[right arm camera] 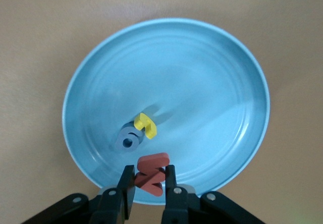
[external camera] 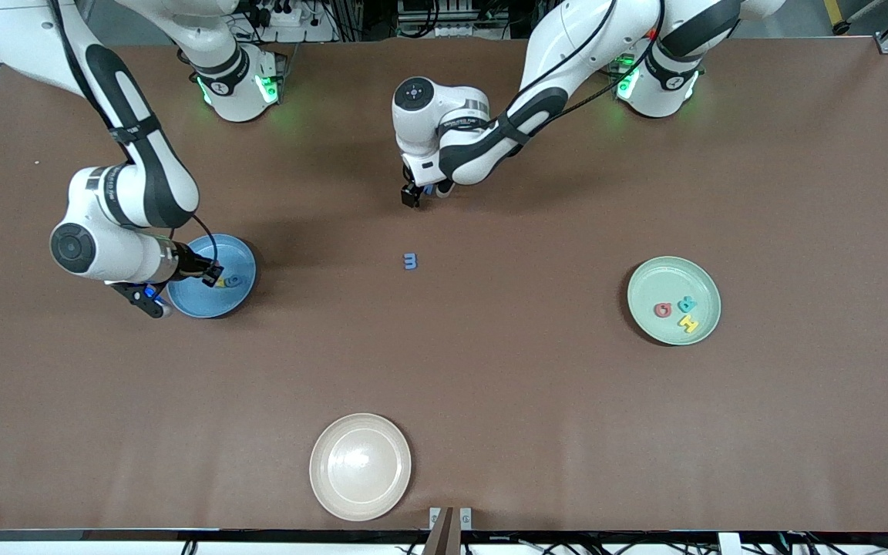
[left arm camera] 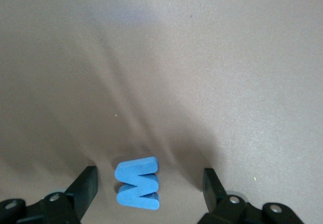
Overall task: Sort upper and lower case letters into plates
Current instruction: 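Carry the m to the blue plate while the left gripper reaches the blue w, then release the m on the blue plate while the left gripper grasps the w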
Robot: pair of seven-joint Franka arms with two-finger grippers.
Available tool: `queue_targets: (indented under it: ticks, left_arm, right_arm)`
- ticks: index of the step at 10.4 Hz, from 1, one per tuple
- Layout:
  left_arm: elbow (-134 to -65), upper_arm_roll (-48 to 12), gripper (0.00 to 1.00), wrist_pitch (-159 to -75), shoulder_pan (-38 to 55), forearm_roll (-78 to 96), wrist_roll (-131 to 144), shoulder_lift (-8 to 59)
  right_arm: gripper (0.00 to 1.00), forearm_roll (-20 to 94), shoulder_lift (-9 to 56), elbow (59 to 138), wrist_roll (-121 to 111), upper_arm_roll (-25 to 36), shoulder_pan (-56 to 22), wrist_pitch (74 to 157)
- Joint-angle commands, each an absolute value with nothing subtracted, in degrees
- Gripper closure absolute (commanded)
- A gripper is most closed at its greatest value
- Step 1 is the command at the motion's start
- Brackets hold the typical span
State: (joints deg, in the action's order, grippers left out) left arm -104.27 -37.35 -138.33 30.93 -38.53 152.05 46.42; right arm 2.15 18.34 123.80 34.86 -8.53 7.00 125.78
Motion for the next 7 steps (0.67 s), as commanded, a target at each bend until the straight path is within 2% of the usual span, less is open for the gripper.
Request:
queue_targets:
  ticks: [1,2,3,4,6,7]
  left_arm:
    - [-104.33,-36.65,0.46,-138.78,31.73,-40.52,154.34,46.05]
    - [-104.33,-36.65,0.67,-138.78,31.73,-40.95,153.90,46.05]
    - [-104.41,-36.65,0.93,-138.78,31.64,-42.35,153.64,46.05]
    - [-104.33,-36.65,1.00,-138.78,31.03,-42.80,153.46,46.05]
    - [-104.33,-36.65,1.00,-137.47,29.80,-42.72,148.48,44.57]
    - [-103.89,-37.17,1.00,-134.15,28.05,-42.54,145.14,43.43]
  right_arm:
    - [0.00,1.85,17.58,124.19,34.01,-8.44,6.77,125.51]
    - [0.00,1.85,17.49,123.58,33.75,-8.44,6.59,125.07]
    - [0.00,1.85,17.49,121.75,33.23,-8.44,5.98,122.11]
    - [0.00,1.85,17.58,120.08,33.14,-8.52,5.63,119.91]
    - [0.00,1.58,17.49,118.48,33.05,-8.70,2.57,119.09]
    - [0.00,1.41,17.49,117.00,32.35,-8.96,2.03,118.66]
